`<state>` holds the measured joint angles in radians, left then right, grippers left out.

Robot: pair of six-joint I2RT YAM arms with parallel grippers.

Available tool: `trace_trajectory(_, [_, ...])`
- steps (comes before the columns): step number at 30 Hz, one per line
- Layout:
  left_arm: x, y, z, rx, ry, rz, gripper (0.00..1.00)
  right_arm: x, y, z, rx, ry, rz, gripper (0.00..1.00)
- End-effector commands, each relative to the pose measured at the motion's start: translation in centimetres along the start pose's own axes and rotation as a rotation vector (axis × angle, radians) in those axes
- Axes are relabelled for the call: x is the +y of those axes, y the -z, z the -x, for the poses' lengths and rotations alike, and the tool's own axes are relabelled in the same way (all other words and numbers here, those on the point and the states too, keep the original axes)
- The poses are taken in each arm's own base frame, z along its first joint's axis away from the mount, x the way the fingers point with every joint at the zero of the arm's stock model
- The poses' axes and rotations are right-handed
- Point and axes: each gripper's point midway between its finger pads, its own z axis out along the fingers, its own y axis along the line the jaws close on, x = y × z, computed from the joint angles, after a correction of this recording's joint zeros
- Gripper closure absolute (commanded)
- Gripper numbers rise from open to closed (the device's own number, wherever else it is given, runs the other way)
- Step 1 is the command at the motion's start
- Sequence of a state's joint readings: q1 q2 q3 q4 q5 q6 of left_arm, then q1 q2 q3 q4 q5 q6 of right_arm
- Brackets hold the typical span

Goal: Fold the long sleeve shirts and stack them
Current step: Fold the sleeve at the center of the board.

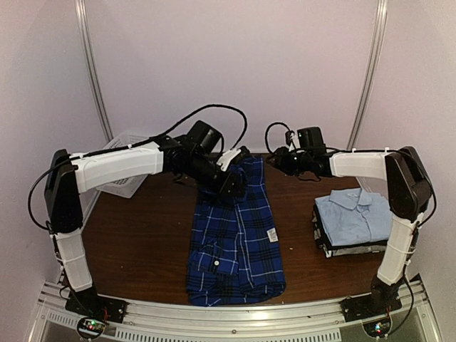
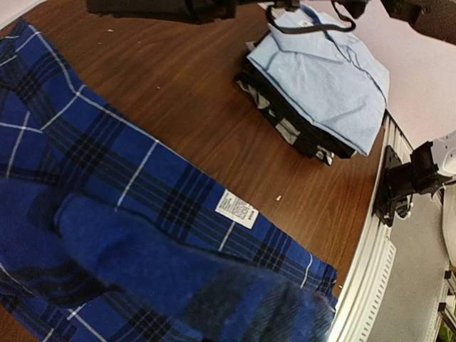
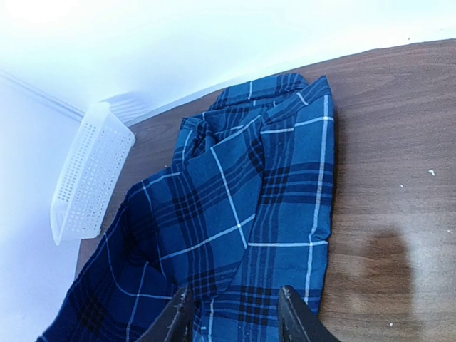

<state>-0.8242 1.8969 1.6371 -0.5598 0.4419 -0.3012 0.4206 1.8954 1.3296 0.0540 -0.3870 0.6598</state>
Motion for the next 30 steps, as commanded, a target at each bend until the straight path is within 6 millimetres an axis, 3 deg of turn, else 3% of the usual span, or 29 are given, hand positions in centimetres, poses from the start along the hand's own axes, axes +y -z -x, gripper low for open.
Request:
trace_trajectory(1, [-3.5,-1.1,-0.7,0.077,-0.103,-0.11,1.0,-2.0,1.0,-1.3,0.013,0.044,-0.099,0.58])
trace_trajectory(7, [-3.6,-1.2,0.0,0.066,-0.126,-0.059,1.0,-2.6,1.9,-2.3,0.033,0.051,-0.122,0.57])
trace_trajectory(13, [-5.9,-0.8,-0.1,0.089,-0.165,-0.16,1.0,-3.2,2.6,-2.7,0.037,0.057,-0.143,0.56])
trace_trajectory(18, [-3.9,-1.4,-1.3,0.145,-0.168,-0.067,0.85,-3.3,3.3,-3.2,0.045,0.058,-0.143,0.55])
trace_trajectory(22, [-2.9,-1.2,-0.9,0.114,-0.142,-0.003,0.51,-3.2,4.5,-4.0,0.052,0.062,-0.138,0.54])
trace_trajectory(24, [-2.7,-1.0,-0.4,0.089,-0.129,0.01,0.4,-3.4,5.2,-4.7,0.058,0.068,-0.139,0.52])
trace_trajectory(27, [-0.8,-0.4,0.5,0.041,-0.065,0.09,0.39,-3.2,6.3,-5.8,0.07,0.092,-0.142,0.5])
trace_trajectory(30, [3.8,0.5,0.4,0.007,0.099,0.213,0.41,-2.6,7.2,-7.9,0.102,0.146,-0.156,0.5])
